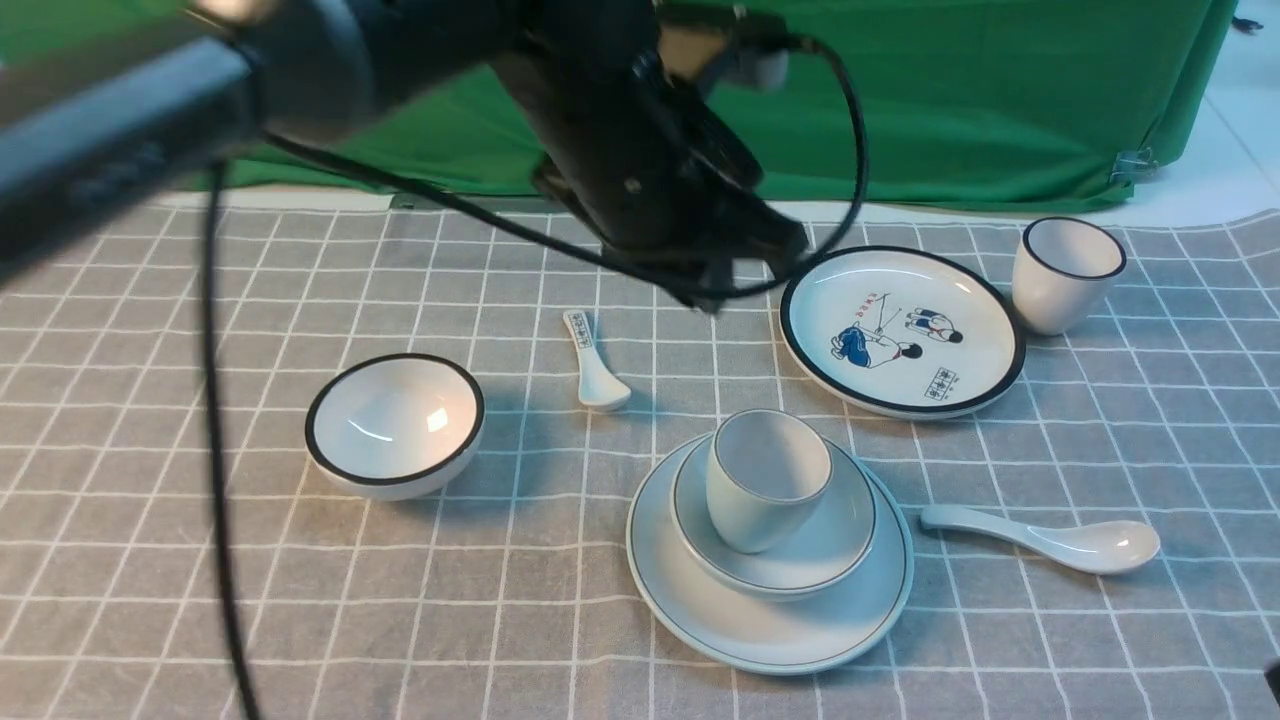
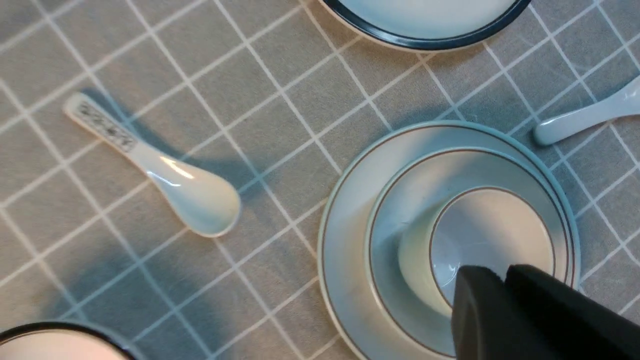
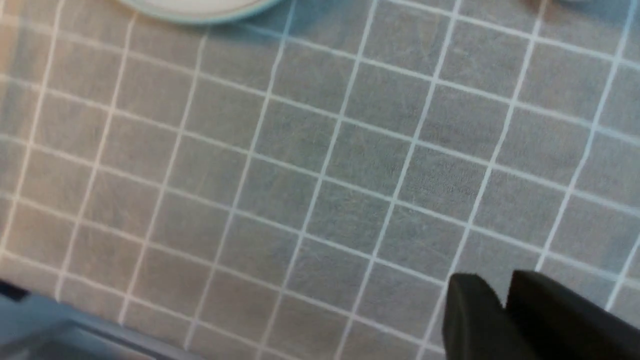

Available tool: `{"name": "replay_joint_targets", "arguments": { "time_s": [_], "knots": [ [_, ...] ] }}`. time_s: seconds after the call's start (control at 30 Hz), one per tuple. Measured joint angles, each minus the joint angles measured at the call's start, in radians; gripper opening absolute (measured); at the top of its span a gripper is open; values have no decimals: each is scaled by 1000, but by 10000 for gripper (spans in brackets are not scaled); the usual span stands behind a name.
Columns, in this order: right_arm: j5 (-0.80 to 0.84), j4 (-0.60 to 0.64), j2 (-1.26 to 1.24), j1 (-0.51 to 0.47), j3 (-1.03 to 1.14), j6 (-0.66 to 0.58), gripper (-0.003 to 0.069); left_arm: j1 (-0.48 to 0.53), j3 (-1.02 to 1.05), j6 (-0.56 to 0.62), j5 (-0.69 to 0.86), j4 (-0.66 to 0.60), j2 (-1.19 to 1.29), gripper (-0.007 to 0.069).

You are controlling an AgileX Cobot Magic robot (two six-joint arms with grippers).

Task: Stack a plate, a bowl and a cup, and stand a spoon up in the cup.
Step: Use the right arm to grab a blue soup spoon

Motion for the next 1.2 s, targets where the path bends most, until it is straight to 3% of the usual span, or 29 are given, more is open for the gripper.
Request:
{"name": "replay_joint_targets", "arguments": {
  "time_s": [0.1,0.27,0.37,0.67,0.87,1.03,1.2],
  "knots": [
    [-12,-1,167,0,-77,-77,154,12,92,-13,-6,15,-120,8],
    [-94,-2,318,0,-104,-118,279,42,354,-43,-140,-27,-247,10],
    [-163,-2,332,0,-105,-145,318,50,434,-45,-189,-58,-240,10],
    [-255,2,414,8,-134,-184,414,52,490,-45,-265,-91,-206,10],
    [-287,-61,605,75,-179,-205,561,52,506,-53,-243,-70,-274,10],
    [-352,-135,721,101,-236,-209,580,52,600,-81,-243,-25,-383,10],
    [-411,-160,814,102,-289,-217,580,53,754,-177,-228,123,-550,10]
  ]
}}
